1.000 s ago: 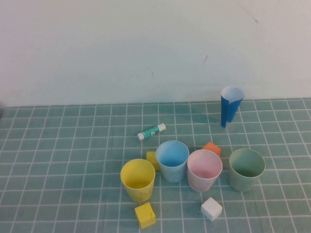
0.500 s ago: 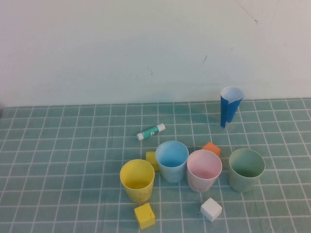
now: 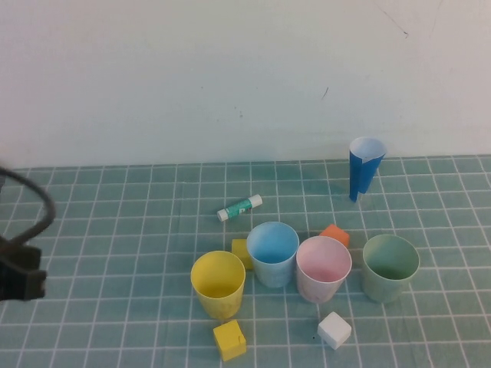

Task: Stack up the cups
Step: Pick up the yellow cup

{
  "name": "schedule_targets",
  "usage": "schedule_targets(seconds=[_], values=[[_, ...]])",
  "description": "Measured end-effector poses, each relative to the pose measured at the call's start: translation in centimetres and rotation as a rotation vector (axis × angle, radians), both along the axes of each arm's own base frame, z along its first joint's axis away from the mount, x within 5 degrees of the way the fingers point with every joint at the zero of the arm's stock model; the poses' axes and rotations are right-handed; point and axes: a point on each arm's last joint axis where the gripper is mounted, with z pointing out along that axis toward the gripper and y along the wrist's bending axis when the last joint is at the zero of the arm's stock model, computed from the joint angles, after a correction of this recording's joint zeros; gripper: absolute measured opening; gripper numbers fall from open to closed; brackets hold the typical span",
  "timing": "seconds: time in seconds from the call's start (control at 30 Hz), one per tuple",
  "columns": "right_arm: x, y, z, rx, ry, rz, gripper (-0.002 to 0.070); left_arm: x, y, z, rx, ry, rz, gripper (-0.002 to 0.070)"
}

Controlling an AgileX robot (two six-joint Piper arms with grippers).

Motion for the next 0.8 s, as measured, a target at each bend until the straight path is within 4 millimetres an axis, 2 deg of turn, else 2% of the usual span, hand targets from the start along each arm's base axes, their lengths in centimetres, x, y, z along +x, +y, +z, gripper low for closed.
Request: schedule_targets(seconds=[0.13,0.2,0.47,0.63,0.7,0.8], values=[[0.0,0.0,0.0,0.000,0.002,0.002,-0.0001,4.1,-1.6,-0.3,0.042,0.099,-0.113,-0.0003],[0.0,0.0,0.0,0.000,0.002,0.002,-0.0001,5.9,-3.0,-0.9,0.082,0.144,-0.178,-0.0003],[0.0,0.1,0.0,0.004,0.006,0.006,-0.0001,9.9,-8.3,-3.3,0.232,0.252,-0.294,-0.0003],[0.0,0.1,-0.1,0.004,0.007,0.008,-0.0001,12.1,-10.4,-5.0,0.237,0.328,-0.294,0.0000],[0.0,0.1,-0.1,0.004,0.007,0.008,-0.0001,13.2,-10.9,-5.9,0.245,0.363,-0.295,0.0021],[0.0,0.1,-0.1,0.004,0.007,0.008,-0.0001,14.6,-11.5,-7.5,0.256,0.406,-0.295,0.0124]])
